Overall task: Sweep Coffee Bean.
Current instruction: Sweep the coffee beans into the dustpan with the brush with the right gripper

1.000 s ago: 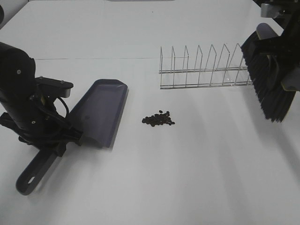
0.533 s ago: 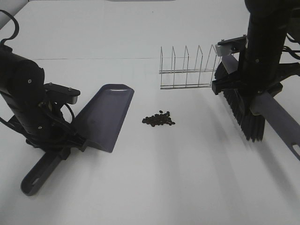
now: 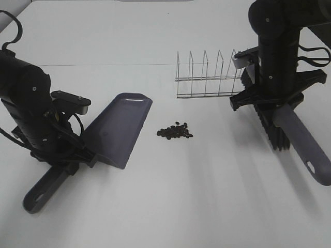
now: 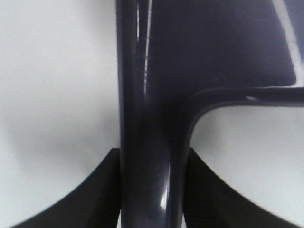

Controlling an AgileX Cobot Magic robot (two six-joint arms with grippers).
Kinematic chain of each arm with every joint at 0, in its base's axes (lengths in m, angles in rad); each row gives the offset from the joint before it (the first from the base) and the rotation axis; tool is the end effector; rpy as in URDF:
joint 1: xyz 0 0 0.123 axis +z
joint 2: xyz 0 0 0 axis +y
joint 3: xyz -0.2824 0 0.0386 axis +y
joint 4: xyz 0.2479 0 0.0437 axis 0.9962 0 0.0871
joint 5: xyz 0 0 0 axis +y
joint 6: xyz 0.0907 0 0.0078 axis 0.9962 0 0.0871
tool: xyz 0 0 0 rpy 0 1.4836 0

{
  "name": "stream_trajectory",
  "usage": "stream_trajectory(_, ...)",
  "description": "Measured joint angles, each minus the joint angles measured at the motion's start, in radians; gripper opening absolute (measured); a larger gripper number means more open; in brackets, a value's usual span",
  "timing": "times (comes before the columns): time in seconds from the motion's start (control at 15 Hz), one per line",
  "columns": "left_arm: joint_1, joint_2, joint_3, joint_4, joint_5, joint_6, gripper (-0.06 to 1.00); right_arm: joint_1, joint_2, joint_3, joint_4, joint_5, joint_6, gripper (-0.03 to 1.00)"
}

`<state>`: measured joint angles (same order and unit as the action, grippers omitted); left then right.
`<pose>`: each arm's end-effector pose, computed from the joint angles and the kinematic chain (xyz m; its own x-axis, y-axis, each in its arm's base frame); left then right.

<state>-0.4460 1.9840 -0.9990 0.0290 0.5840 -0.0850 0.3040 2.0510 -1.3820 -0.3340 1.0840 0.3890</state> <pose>0.2985 -0.1411 0.0931 -0.9231 0.3740 -0.0899 0.3746 0.9271 0.0105 0.3704 0.0885 0.1493 -0.9963 -0.0858 0.0039 -0.0830 0.9511 -0.2976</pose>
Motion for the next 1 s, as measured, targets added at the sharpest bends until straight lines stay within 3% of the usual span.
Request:
stream_trajectory(0.6,0.0,0.0,-0.001,-0.001,-0.002,0.007,0.31,0.215,0.255,-0.248,0.18,0.113,-0.021,0.28)
stream_trajectory(0.8,0.0,0.0,-0.001,-0.001,-0.003,0.007,0.31,0.299,0.328,-0.401,0.39,0.11,-0.055,0.28)
stream_trajectory(1.0,0.0,0.0,-0.001,-0.001,-0.003,0.007,0.31,0.314,0.36,-0.507,0.557,0.077,-0.058,0.28)
